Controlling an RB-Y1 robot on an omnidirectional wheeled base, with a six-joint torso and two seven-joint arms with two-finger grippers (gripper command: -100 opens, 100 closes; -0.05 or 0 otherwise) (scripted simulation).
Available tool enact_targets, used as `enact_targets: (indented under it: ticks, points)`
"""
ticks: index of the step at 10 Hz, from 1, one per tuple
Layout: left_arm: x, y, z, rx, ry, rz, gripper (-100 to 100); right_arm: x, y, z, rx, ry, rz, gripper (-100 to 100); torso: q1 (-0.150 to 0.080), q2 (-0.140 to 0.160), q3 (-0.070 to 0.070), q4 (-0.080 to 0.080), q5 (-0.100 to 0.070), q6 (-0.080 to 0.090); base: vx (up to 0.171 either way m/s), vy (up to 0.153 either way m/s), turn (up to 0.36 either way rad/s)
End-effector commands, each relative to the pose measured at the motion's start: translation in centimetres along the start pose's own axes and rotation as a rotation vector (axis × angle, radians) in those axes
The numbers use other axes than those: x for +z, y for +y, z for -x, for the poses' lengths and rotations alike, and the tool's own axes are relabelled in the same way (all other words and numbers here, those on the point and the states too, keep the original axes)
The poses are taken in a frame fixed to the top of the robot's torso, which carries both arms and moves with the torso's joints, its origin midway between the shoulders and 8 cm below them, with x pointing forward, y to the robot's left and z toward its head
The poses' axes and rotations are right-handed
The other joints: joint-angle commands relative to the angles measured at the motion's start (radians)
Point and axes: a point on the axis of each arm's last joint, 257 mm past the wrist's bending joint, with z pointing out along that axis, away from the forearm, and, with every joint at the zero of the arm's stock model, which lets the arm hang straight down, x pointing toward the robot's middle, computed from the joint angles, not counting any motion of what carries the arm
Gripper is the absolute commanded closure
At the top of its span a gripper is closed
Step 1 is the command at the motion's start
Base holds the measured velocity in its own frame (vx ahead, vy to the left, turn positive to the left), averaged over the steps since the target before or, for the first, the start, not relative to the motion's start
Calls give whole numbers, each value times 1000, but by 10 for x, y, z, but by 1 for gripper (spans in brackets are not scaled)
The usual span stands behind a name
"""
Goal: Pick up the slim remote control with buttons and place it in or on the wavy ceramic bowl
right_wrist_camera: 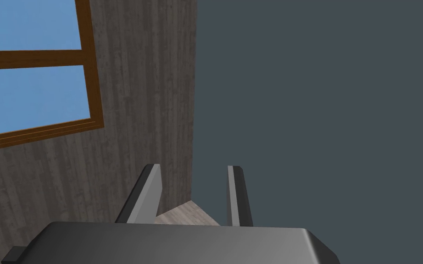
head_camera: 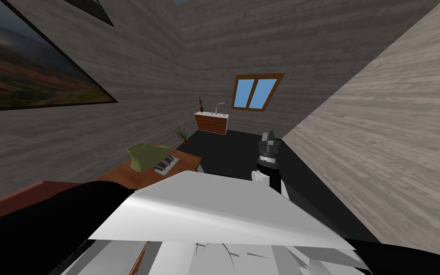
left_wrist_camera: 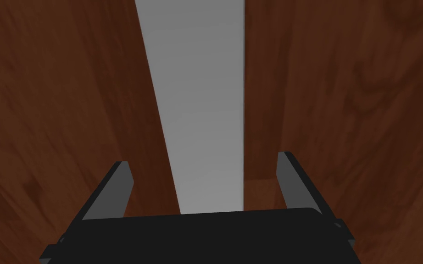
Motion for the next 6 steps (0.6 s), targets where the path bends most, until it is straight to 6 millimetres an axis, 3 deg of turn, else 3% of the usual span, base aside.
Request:
enact_targets:
  ticks: [1,2,3,6]
  points:
    - [0,0,0,0,0,0,-100,0,0,0,0,0,0,0,0,0,0,0,0,0,30,12,-11]
    - [0,2,-1,1,5,3,0,0,0,0,0,0,0,0,-1,2,1,1,0,0,6,3,1]
    - [11,-3,-5,-6,5,1,-100,0,0,0,0,0,0,0,-2,4,2,1,0,0,-20,16,-42]
    - [26,-9,-11,-14,5,-1,-100,0,0,0,0,0,0,0,0,8,5,2,0,0,-43,29,-41]
